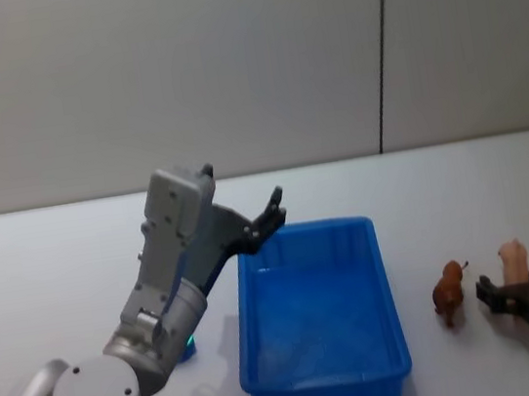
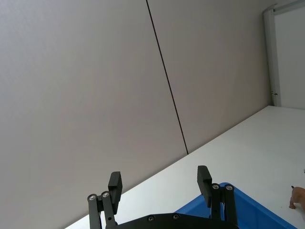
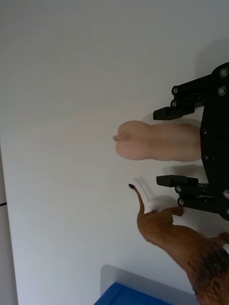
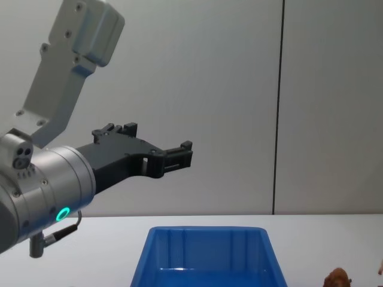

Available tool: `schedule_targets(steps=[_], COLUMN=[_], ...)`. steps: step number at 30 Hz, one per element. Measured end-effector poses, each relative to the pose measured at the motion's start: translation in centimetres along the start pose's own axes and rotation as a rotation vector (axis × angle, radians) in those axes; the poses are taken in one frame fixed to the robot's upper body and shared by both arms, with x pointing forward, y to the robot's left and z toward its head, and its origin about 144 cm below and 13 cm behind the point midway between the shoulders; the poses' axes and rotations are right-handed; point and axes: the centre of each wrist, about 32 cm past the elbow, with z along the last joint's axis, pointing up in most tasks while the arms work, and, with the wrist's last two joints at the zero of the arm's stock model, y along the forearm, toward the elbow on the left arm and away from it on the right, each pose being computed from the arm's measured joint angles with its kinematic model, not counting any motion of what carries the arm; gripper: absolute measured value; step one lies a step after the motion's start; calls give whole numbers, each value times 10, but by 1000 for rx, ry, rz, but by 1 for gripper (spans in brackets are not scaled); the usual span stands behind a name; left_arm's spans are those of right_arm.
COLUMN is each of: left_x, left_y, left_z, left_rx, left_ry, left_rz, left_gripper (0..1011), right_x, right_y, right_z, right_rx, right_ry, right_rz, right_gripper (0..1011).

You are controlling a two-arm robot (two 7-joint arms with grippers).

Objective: Pick up the two dolls from the table and place them into the box.

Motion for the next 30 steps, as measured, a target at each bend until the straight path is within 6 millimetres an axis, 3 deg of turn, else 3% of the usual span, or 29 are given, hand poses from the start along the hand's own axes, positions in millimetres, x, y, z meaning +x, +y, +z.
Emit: schedule_targets(steps=[11, 30], left_x=[0, 0], left_y=[0, 0], left_z=[0, 0], left_rx=[0, 0], left_ry=[0, 0], left_rz=[0, 0], left_gripper=[1001, 1001], right_x=[-1, -1], right_y=[1, -1], right_z=[0, 3], right_rx=[-4, 48], right_ry=[2, -9], right_rz=[-1, 14], right_gripper=[380, 373])
